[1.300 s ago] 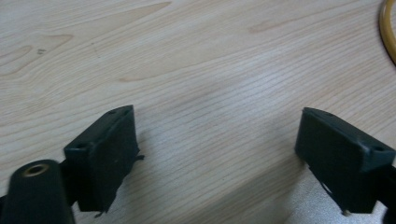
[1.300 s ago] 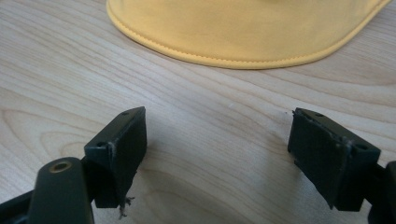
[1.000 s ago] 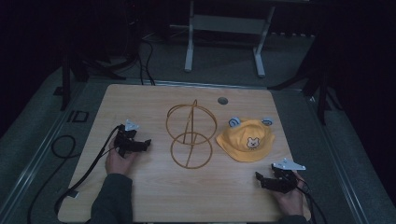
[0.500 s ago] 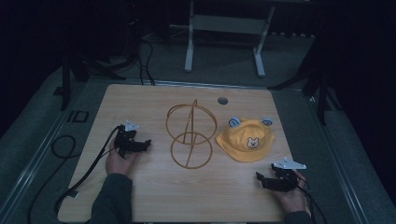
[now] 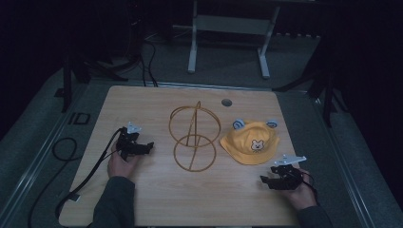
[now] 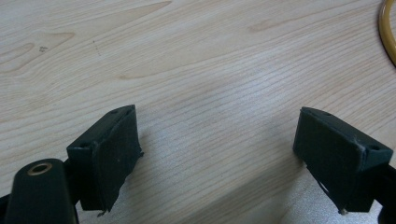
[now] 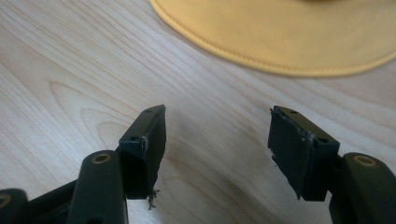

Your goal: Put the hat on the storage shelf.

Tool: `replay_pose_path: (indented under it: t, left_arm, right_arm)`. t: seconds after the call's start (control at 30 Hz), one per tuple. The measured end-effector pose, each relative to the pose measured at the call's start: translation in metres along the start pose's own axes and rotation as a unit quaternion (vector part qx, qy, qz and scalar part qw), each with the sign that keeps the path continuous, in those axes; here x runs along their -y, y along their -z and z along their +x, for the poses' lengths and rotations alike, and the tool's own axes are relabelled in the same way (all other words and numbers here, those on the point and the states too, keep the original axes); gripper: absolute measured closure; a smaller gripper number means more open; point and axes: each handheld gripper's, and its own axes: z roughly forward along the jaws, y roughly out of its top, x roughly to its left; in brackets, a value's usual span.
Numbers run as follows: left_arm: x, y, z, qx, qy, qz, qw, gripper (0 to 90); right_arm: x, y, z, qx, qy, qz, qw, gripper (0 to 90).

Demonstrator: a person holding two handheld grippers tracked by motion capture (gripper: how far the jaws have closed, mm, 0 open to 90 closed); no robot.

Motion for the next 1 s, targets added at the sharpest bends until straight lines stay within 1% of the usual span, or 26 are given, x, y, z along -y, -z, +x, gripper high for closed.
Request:
replay_pose_path:
  t: [0.1,0.17,0.27,0.3,0.47,0.53,0.67,0.77,0.9,0.97,1.0]
  left_arm:
    - [0.000,0.000,0.000,0.000,0.000,0.000,1.0000,14.3]
    - [0.000,0.000,0.000,0.000,0.000,0.000,1.0000,14.3]
    - [0.000,0.000,0.000,0.000,0.000,0.000,1.0000,14.3]
    - [0.000,0.000,0.000,0.000,0.000,0.000,1.0000,14.3]
    - [0.000,0.000,0.000,0.000,0.000,0.000,1.0000,14.3]
    - [0.000,0.000,0.000,0.000,0.000,0.000,1.0000,14.3]
    - [0.000,0.000,0.000,0.001,0.000,0.000,1.0000,14.3]
    - [0.000,0.000,0.000,0.001,-0.001,0.000,1.0000,14.3]
    - [0.000,0.000,0.000,0.001,-0.001,0.000,1.0000,14.3]
    - [0.000,0.000,0.000,0.002,-0.002,0.000,1.0000,14.3]
    - [0.000,0.000,0.000,0.002,-0.002,0.000,1.0000,14.3]
  right_arm:
    - [-0.005,0.003,0.002,0.000,0.008,0.003,1.0000,37.3]
    - [-0.011,0.007,0.004,0.003,0.021,0.008,0.9997,37.2]
    - [-0.018,0.013,0.005,0.002,0.035,0.015,0.9993,37.4]
    - [-0.021,0.016,0.006,0.001,0.043,0.018,0.9989,38.4]
    - [-0.033,0.028,0.005,0.001,0.064,0.023,0.9977,39.8]
    - [-0.038,0.032,0.005,0.003,0.075,0.025,0.9968,39.7]
    - [-0.048,0.038,0.006,-0.001,0.092,0.030,0.9954,39.0]
    - [-0.055,0.037,0.005,-0.005,0.107,0.043,0.9933,39.0]
    - [-0.064,0.036,0.004,-0.010,0.119,0.058,0.9911,39.9]
    - [-0.069,0.036,0.004,-0.008,0.130,0.064,0.9894,40.0]
    - [-0.071,0.037,0.004,-0.006,0.131,0.065,0.9893,40.2]
